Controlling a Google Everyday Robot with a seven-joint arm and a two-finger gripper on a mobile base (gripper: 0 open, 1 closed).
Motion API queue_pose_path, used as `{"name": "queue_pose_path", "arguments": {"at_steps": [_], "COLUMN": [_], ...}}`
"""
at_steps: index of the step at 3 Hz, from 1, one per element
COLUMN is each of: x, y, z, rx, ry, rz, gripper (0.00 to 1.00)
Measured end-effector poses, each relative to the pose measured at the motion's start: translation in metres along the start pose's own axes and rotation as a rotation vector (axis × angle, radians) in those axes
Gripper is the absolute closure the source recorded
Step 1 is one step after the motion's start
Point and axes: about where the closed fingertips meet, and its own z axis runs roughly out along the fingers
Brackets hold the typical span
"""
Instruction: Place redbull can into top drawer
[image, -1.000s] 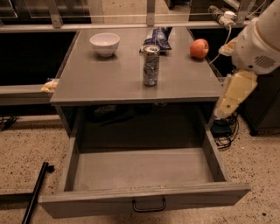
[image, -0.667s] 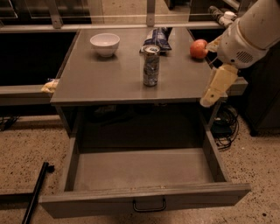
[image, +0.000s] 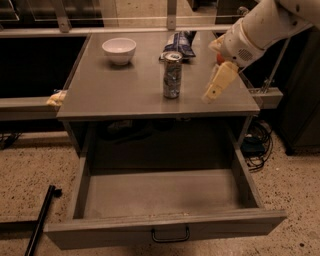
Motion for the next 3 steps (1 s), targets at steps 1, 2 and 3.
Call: {"name": "queue_pose_path", "arguments": {"at_steps": [1, 2, 3], "x": [-0.016, -0.032, -0.046], "y": [-0.021, -0.036, -0.047], "z": [0.029, 0.052, 0.068], "rx": [-0.036, -0.065, -0.084], "ry": [-0.086, -0.164, -0.234], "rz": [-0.010, -0.024, -0.026], "gripper": [0.00, 0.00, 0.00]}}
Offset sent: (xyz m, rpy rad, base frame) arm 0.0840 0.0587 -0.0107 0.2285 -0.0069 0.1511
